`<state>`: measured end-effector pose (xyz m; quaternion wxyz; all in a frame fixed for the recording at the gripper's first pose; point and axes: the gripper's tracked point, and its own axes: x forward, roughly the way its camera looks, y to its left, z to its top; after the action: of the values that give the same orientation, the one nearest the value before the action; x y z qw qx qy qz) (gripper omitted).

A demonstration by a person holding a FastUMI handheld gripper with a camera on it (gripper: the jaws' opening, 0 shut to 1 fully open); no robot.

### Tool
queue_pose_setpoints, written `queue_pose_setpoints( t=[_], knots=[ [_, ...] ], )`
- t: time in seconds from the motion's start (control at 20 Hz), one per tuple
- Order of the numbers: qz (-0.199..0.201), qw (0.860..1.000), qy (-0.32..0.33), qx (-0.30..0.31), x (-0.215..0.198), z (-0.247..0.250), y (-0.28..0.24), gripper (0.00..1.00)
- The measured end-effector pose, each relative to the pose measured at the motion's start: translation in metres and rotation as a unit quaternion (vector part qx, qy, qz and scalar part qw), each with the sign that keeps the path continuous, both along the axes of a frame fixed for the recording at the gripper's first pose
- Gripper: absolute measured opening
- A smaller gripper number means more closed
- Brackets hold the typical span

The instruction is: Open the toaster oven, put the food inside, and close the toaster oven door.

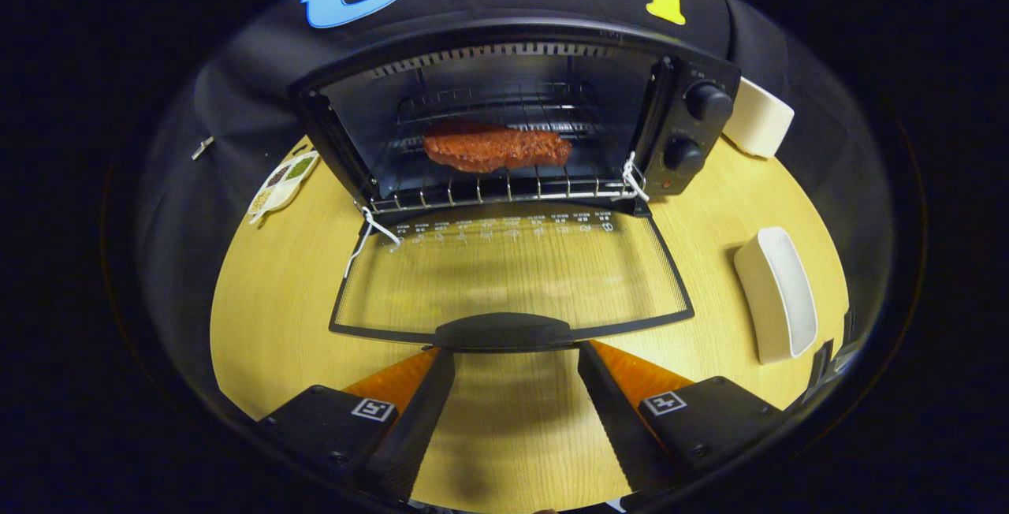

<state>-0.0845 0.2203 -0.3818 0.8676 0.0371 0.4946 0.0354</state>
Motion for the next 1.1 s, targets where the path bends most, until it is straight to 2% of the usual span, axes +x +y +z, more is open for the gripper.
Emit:
queue_pose_setpoints(
  t=[0.55,0.8,1.1],
  knots=[
    [-0.002,0.998,-0.062,0.02,0.009,0.05,-0.004,0.98],
    [-0.036,0.995,-0.073,0.054,0.018,0.069,-0.007,0.98],
    [-0.013,0.989,-0.143,0.047,0.056,0.107,-0.009,0.98]
  ],
)
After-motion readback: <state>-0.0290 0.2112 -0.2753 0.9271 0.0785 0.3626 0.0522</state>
